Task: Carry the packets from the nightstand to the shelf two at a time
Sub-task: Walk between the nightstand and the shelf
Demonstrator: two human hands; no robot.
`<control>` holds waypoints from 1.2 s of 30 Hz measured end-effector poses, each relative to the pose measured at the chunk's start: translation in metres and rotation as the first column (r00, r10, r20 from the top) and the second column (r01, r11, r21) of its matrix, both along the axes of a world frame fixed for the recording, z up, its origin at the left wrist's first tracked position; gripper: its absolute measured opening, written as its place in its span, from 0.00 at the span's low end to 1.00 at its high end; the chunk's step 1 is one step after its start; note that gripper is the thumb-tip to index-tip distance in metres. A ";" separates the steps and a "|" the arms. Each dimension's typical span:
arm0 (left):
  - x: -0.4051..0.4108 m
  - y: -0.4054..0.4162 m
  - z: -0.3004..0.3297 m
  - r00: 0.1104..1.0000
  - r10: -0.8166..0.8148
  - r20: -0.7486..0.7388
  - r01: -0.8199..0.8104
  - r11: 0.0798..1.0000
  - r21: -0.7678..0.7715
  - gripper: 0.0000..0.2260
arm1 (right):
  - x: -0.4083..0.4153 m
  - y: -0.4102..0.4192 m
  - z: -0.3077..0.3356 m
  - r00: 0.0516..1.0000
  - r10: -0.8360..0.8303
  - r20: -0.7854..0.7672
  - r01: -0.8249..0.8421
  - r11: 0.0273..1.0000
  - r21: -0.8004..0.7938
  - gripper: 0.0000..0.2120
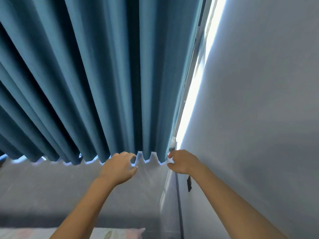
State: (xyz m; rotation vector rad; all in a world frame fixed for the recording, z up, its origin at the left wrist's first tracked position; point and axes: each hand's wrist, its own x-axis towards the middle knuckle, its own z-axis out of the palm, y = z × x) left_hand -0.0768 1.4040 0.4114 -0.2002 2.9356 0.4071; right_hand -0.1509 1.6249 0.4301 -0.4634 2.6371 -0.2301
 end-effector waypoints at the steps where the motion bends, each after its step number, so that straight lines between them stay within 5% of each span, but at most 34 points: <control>1: -0.016 -0.007 -0.002 1.000 0.004 0.007 -0.004 1.000 -0.002 0.21 | -0.019 -0.008 0.000 1.000 0.016 -0.002 -0.016 1.000 0.002 0.15; 17: -0.217 -0.182 -0.028 0.906 0.421 0.042 -0.423 0.904 0.060 0.19 | -0.316 -0.219 0.005 0.888 0.454 -0.067 -0.445 0.887 0.124 0.15; 27: -0.153 -0.318 -0.023 0.664 0.738 0.118 -0.740 0.672 -0.043 0.20 | -0.319 -0.445 -0.007 0.627 0.779 -0.010 -0.778 0.626 0.057 0.13; 36: -0.096 -0.483 -0.014 0.504 0.859 0.088 -0.857 0.510 -0.078 0.21 | -0.274 -0.672 -0.003 0.446 0.895 -0.027 -0.895 0.446 -0.002 0.13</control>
